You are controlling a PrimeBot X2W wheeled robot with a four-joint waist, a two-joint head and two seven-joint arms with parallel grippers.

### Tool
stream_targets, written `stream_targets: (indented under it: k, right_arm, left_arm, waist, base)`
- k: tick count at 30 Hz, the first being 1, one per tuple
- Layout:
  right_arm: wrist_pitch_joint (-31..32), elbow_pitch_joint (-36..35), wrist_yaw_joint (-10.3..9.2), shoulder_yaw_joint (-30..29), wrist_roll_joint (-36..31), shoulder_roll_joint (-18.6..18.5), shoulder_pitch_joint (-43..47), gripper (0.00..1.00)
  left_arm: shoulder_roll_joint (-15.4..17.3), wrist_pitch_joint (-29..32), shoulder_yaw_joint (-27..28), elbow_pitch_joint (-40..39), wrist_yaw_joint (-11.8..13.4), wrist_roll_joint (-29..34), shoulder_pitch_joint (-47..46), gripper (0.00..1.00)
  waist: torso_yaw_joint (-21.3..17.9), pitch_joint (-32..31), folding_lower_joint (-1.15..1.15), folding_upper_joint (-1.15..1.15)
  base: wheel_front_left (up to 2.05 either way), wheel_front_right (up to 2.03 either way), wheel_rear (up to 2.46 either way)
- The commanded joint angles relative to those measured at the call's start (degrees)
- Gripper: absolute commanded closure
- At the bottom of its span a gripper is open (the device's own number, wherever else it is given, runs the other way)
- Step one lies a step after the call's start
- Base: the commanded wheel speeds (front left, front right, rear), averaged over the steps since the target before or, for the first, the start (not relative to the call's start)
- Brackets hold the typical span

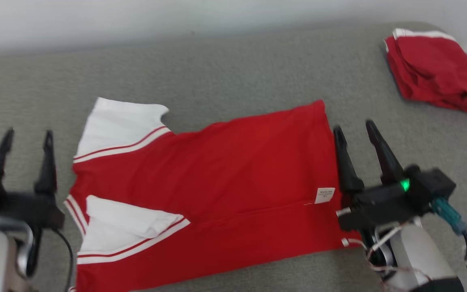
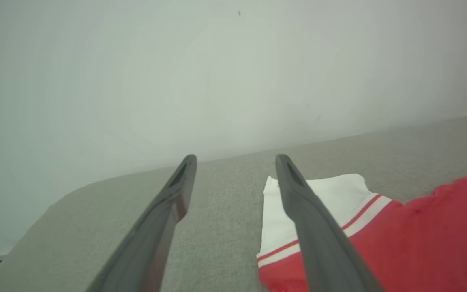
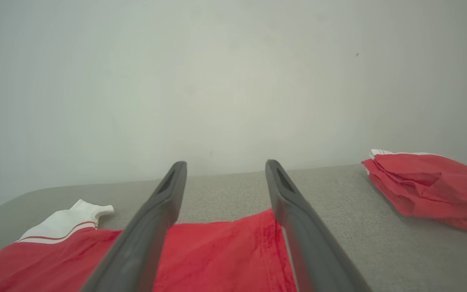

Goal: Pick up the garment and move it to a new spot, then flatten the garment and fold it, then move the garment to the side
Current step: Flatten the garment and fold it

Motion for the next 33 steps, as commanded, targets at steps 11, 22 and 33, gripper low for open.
stream_targets:
  k: [11,22,33]
  right_arm:
    - [0.0,5.41,-0.16,5.59,3.08,3.99,-15.4,0.0]
    - [0.0,6.27,-0.16,5.91,3.33,4.3,-16.28,0.0]
    - [0.01,10.61,-0.16,8.04,2.67,2.01,-19.18,0.0]
  left_arm:
    - [17.36,19.6,-16.77,11.08,0.1,-23.2,-23.27,0.0]
    - [19.03,25.62,-21.35,20.78,0.11,-26.34,-28.47,0.0]
    - [16.69,24.63,-24.67,24.59,0.1,-29.63,-31.3,1.0]
  waist:
    - [-12.71,13.94,-0.01,-0.01]
    - [-14.06,15.16,-0.01,-0.01]
    - [-12.1,14.32,-0.01,-0.01]
  base:
    - [0.0,0.0,0.0]
    - [0.0,0.0,0.0]
    - [0.0,0.0,0.0]
